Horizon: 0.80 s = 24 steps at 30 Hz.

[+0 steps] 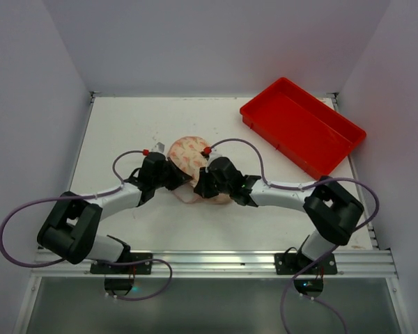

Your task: Unzip the laundry bag and remove the bra

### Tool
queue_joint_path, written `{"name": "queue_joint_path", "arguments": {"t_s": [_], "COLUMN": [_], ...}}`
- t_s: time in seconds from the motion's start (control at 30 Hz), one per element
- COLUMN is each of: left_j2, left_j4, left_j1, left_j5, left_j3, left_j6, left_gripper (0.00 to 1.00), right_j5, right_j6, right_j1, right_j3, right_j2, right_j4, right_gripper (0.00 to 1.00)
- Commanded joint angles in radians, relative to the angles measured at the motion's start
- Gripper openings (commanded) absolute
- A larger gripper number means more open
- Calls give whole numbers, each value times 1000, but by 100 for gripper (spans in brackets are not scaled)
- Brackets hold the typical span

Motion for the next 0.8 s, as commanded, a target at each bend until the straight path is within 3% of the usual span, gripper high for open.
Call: {"name": "queue_joint_path", "arguments": {"t_s": [0.0, 0.13, 0.27, 0.37, 0.47, 0.57, 0.6, 0.7, 0.77], "left_j2": [36, 106, 230, 354, 381, 311, 283, 167, 73], "left_j4": [-9, -49, -95, -149, -192, -192, -192, -281, -301], "left_j1": [33, 101, 163, 178, 180, 183, 183, 186, 186], "left_j5": [-59, -5, 191, 283, 320, 295, 282, 184, 133], "left_j3": [72, 181, 319, 436, 503, 464, 432, 364, 320], "left_j6": [94, 223, 375, 527, 569, 518, 504, 434, 374], "left_gripper": [0, 0, 0, 0, 4, 41, 70, 92, 94], "right_j5": [37, 40, 81, 63, 2, -46, -66, -93, -109], "right_j6": [-39, -57, -57, -69, -77, -69, -68, -57, -42], "right_j1": [-1, -4, -4, -4, -4, -3, -4, -4, -4], "right_j3": [-68, -142, -194, -177, -121, -49, -27, 57, 105], "right_j2": [-142, -246, -352, -360, -302, -214, -191, -101, -46], "right_j4": [-2, -123, -196, -202, -168, -99, -87, -50, -19], "right_gripper": [0, 0, 0, 0, 0, 0, 0, 0, 0]}}
